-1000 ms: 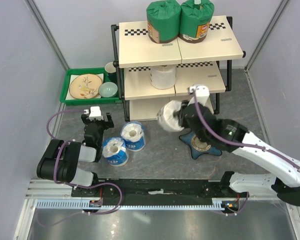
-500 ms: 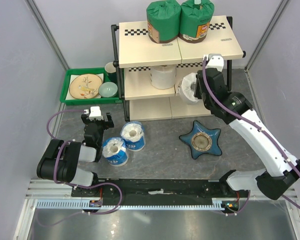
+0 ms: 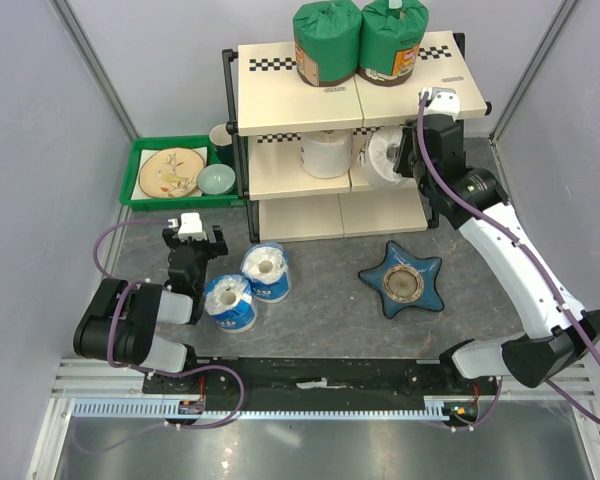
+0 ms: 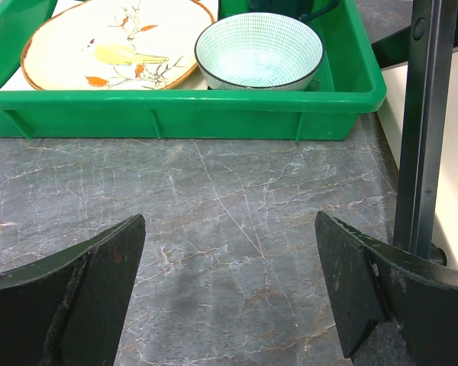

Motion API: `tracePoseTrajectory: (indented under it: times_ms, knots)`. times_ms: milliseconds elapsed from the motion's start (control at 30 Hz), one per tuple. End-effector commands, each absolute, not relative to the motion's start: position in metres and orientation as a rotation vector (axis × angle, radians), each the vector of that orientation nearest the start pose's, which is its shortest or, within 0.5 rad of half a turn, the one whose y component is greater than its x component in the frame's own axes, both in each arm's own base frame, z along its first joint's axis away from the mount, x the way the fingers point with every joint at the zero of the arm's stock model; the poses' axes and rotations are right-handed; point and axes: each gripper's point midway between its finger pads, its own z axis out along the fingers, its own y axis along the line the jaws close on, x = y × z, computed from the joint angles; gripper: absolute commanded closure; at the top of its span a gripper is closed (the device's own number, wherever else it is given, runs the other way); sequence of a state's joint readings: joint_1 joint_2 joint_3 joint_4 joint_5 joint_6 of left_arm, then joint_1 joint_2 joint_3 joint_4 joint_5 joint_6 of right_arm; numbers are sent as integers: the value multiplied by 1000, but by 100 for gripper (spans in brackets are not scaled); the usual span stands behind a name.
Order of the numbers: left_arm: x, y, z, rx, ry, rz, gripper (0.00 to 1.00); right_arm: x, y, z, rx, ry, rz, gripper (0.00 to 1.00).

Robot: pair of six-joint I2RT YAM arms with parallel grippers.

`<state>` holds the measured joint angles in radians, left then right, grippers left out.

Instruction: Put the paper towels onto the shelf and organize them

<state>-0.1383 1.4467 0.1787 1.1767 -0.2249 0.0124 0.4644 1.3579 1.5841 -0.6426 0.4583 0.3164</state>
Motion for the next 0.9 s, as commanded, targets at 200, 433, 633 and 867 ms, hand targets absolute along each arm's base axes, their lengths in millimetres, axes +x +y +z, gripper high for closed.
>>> tracePoseTrajectory:
  times_ms: [200,433,633,867]
  knots:
    - [366,-9,111,-49,1607,93,1,406,126,396,180,1797,162,75]
    - [366,-9,111,-49,1604,93,1,417,131,387,177,1811,170,74]
    - [366,-9,111,-48,1605,94,1,421,135,380,167,1827,180,53]
    - [366,-9,111,-48,1607,94,1,415,134,388,168,1795,204,35]
